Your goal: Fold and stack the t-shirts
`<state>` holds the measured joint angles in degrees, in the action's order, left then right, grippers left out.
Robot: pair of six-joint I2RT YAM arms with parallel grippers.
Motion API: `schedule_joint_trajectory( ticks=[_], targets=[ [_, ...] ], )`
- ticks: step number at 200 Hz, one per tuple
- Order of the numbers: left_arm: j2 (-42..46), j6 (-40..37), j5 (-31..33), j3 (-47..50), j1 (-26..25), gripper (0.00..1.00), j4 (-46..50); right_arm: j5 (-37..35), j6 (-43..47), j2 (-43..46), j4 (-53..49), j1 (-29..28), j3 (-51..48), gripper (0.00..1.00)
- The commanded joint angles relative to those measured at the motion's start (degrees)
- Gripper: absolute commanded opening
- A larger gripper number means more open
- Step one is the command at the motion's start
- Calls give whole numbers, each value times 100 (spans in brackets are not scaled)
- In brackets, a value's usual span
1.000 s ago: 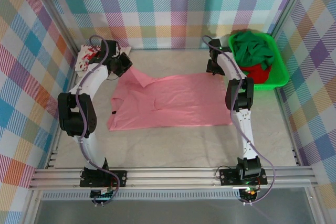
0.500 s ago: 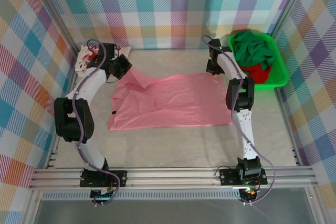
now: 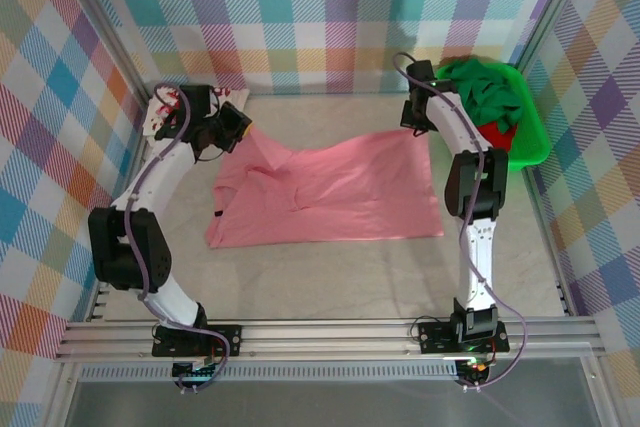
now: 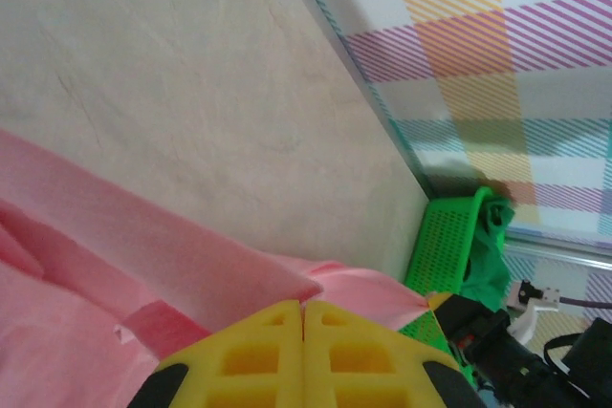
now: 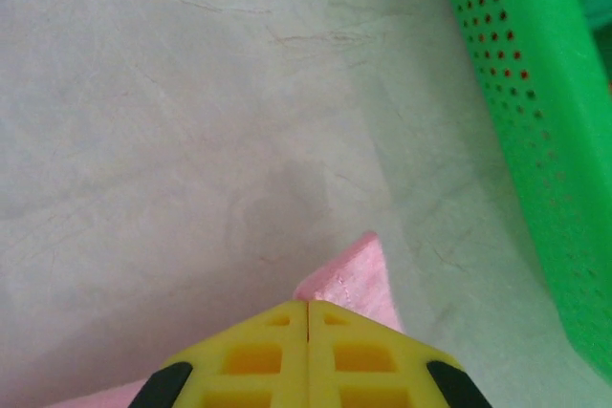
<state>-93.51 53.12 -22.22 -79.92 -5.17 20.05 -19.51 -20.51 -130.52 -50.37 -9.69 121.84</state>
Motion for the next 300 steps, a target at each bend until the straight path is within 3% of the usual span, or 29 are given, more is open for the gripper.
schedule_joint_trajectory(
  ticks=[1, 83, 130, 206, 269, 300],
  targets=[
    [501, 116, -250, 147, -7, 0, 404, 2, 12, 587, 230, 29, -490, 0],
    [2001, -158, 138, 2061, 139, 0, 1159, -117, -14, 2260, 899, -181, -2977, 0],
    [1943, -516, 239, 2479, 442, 0, 1115, 151, -161, 2913, 1248, -261, -4266, 0],
    [1249, -1261, 369, 1005, 593, 0, 1446, 1, -42, 2977, 1142, -301, -3984, 0],
    [-995, -1784, 346, -1350, 640, 0, 1360, -257, 279, 2026, 1408, -244, -2668, 0],
    [-1609, -2040, 469, -2040, 575, 0, 1461, -316, 368, 1628, 1622, -222, -2376, 0]
  ],
)
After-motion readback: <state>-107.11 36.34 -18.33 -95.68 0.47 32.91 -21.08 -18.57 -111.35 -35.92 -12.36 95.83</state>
